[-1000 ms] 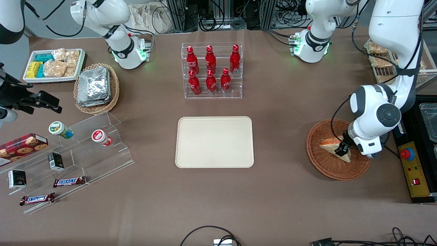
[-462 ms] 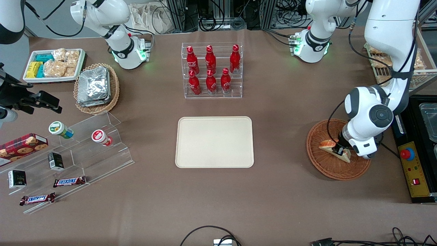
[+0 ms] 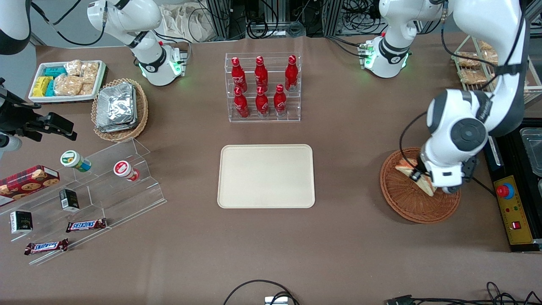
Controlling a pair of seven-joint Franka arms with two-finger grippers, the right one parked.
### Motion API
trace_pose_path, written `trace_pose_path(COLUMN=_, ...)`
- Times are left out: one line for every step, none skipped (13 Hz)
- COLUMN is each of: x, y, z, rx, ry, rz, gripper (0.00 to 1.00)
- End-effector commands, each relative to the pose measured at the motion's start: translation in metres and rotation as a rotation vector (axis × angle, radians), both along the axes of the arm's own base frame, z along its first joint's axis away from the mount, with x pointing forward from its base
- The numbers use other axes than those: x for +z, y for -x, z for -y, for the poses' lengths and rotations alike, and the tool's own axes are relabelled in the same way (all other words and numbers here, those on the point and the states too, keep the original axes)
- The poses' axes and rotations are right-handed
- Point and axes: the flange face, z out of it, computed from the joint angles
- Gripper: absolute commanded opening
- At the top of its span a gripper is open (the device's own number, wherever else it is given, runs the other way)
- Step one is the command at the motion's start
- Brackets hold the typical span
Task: Place sandwich from basket to tray
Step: 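Lift the sandwich and carry it with the left gripper over the tray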
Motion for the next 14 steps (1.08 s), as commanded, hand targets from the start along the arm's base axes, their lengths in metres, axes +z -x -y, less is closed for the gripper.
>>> trace_pose_path(x=0.04, y=0.009, z=0.065, rx=-0.215, ry=0.002, rz=-0.008, gripper=0.0)
trace_pose_path(x=0.048, y=0.016, z=0.089, rx=-0.291, ry=0.015, rz=-0.015, gripper=0.0)
trace_pose_path(x=0.051, y=0.025, z=0.106, rx=-0.342, ry=0.014, rz=-0.05, gripper=0.0)
trace_pose_path(x=0.052, y=0.038, z=0.139, rx=-0.401, ry=0.026, rz=-0.058, gripper=0.0)
trace_pose_path(x=0.044, y=0.046, z=0.163, rx=-0.441, ry=0.049, rz=-0.064, gripper=0.0)
trace_pose_path(x=0.034, y=0.058, z=0.197, rx=-0.506, ry=0.075, rz=-0.064, gripper=0.0)
trace_pose_path(x=0.016, y=0.064, z=0.224, rx=-0.559, ry=0.098, rz=-0.064, gripper=0.0)
trace_pose_path(x=-0.008, y=0.069, z=0.248, rx=-0.609, ry=0.129, rz=-0.056, gripper=0.0)
trace_pose_path(x=-0.032, y=0.067, z=0.265, rx=-0.636, ry=0.179, rz=-0.034, gripper=0.0)
trace_pose_path(x=-0.059, y=0.069, z=0.286, rx=-0.685, ry=0.212, rz=-0.004, gripper=0.0)
trace_pose_path(x=-0.083, y=0.074, z=0.304, rx=-0.73, ry=0.22, rz=0.024, gripper=0.0)
trace_pose_path(x=-0.103, y=0.073, z=0.316, rx=-0.747, ry=0.205, rz=0.03, gripper=0.0)
trace_pose_path(x=-0.118, y=0.07, z=0.324, rx=-0.734, ry=0.182, rz=0.043, gripper=0.0)
trace_pose_path(x=-0.131, y=0.064, z=0.327, rx=-0.727, ry=0.159, rz=0.059, gripper=0.0)
